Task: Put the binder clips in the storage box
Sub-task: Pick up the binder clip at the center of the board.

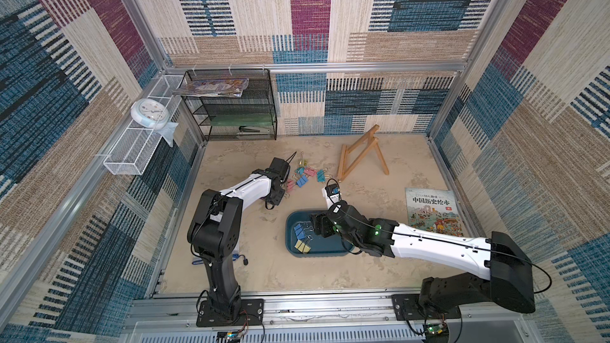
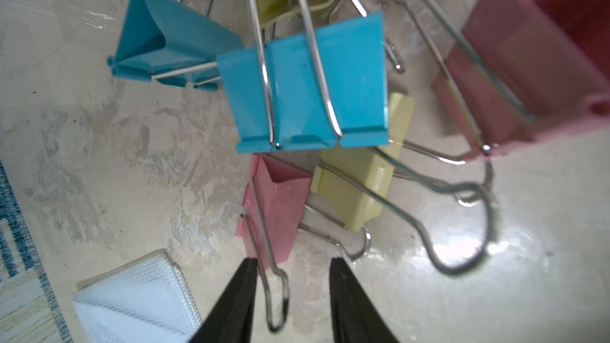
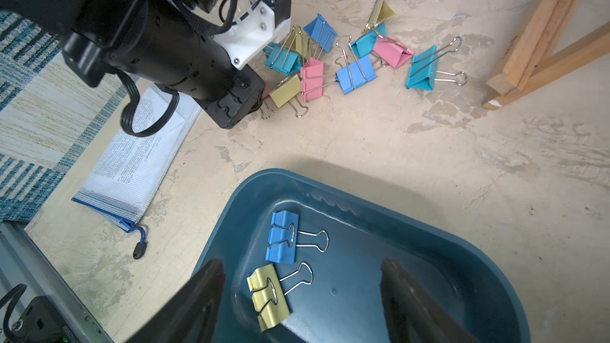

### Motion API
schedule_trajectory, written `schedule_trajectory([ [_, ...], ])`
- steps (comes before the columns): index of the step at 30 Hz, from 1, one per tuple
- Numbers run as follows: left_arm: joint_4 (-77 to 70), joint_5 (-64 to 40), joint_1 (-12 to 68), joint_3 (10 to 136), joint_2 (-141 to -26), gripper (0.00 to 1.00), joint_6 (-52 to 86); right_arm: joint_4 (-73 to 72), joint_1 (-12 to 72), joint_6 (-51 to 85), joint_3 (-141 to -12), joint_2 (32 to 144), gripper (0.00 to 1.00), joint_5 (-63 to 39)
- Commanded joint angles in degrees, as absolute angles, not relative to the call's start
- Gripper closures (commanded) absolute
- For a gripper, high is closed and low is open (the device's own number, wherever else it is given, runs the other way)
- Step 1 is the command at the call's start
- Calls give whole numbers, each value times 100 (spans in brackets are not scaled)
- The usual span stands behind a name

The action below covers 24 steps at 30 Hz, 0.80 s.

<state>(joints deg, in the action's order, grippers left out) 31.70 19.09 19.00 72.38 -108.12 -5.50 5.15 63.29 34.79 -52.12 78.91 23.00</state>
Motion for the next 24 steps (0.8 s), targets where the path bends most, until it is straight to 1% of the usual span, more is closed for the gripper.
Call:
schedule_trajectory([
  [1, 3138, 2131, 1895, 7290, -10788, 70, -469, 483, 6319, 3520, -5253, 7942, 21, 2293],
  [3, 3076, 2123, 1898, 7228, -10686, 77, -425, 475, 6311, 3524, -5256, 7964, 21, 2288],
  [7, 2982, 2182, 1898, 7137, -10510, 88, -293, 507, 6302, 3550, -5296, 7999, 22, 2251],
  [9, 2982, 2180, 1898, 7099, -10468, 98, -251, 553, 6299, 3606, -5293, 7988, 21, 2246],
  [10, 3003, 2203, 1898, 7103, -10459, 100, -230, 562, 6294, 3616, -5284, 7964, 21, 2250],
  [16, 3276, 2139, 1916, 7010, -10108, 100, 119, 554, 6267, 3725, -5113, 7777, 21, 2285],
  [20, 3904, 1937, 1965, 7054, -9573, 100, 930, 554, 6183, 3819, -5031, 7714, 21, 2243],
  [24, 4354, 1887, 2374, 6861, -8787, 100, 1577, 562, 5997, 3890, -4984, 7725, 16, 2042],
])
